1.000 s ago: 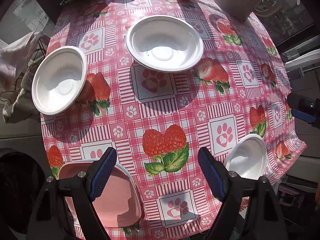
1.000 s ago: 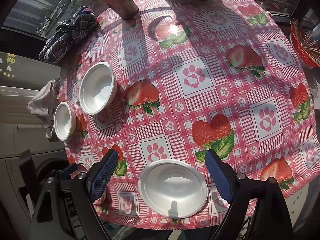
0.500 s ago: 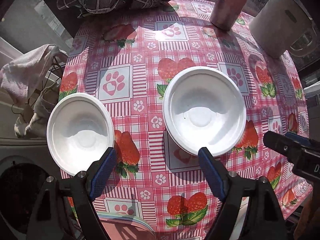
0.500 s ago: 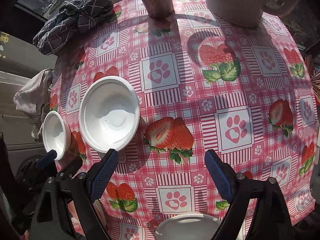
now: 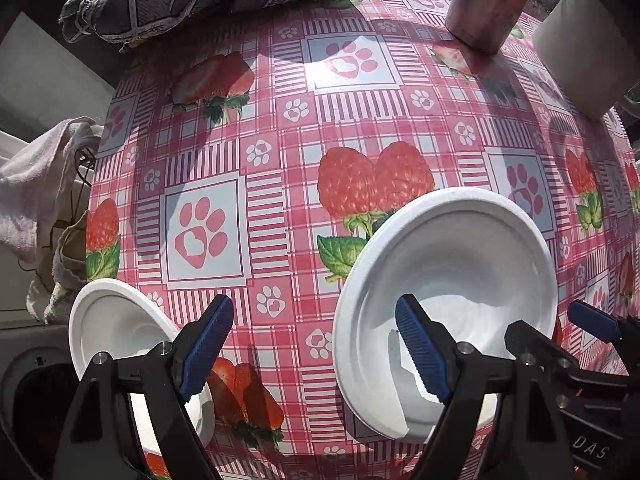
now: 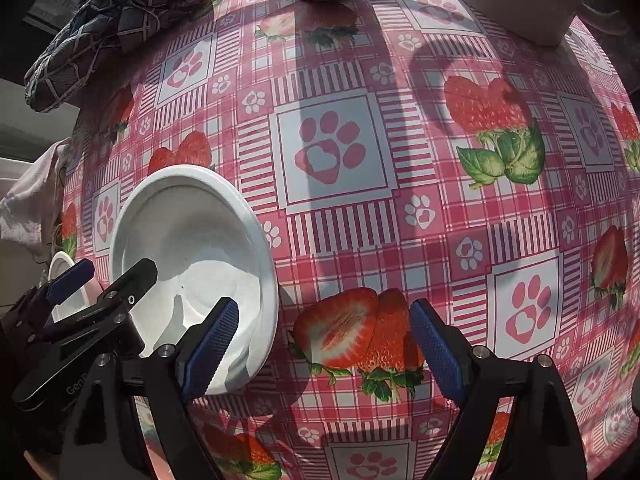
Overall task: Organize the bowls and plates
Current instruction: 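Move both grippers toward the rim of the next white paper bowl, then close both grippers on the rim of the white bowl, then carry the white bowl with both grippers over the placed bowl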
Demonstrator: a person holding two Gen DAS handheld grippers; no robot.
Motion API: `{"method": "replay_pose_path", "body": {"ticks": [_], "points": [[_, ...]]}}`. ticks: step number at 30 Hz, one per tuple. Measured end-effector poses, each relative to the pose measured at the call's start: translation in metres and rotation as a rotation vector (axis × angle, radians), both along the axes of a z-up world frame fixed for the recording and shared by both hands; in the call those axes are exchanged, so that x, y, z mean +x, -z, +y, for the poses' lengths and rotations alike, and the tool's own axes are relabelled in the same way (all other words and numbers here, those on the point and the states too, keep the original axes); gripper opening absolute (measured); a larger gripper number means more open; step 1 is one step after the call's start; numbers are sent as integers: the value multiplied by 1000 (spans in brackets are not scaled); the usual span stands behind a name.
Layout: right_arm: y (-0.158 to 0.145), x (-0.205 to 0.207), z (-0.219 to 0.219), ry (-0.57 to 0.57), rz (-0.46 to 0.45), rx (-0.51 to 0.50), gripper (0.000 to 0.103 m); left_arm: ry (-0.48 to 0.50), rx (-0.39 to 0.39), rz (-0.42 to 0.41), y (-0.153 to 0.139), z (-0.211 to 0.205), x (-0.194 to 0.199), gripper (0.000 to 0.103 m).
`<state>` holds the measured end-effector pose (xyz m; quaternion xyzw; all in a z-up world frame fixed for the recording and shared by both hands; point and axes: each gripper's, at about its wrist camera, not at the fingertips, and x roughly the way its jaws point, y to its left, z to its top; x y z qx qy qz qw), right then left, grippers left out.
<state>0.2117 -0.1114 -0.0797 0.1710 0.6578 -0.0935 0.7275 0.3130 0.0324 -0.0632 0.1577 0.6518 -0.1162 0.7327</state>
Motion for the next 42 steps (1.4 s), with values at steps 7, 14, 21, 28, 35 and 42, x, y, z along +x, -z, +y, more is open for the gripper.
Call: {"method": "replay_pose_path", "body": {"ticks": [7,14,21,28,35,42], "points": [[13,2,7,-29,-4,60,43,29,-64,70,13,-3,5,62],[15,7,22,-69,-11,130,15,69,-99,95,14,-19,-2,41],[14,-12,22,-88,29,137,15,91,-105,93,13,-20,-38,40],[16,-46,31,-144,83,119,15,89,-106,108,16,-10,-89,40],[19,-84,38,-155,116,108,15,73,-98,121,18,2,-135,39],[23,-115,56,-196,139,105,15,35,-86,151,25,22,-172,39]]}}
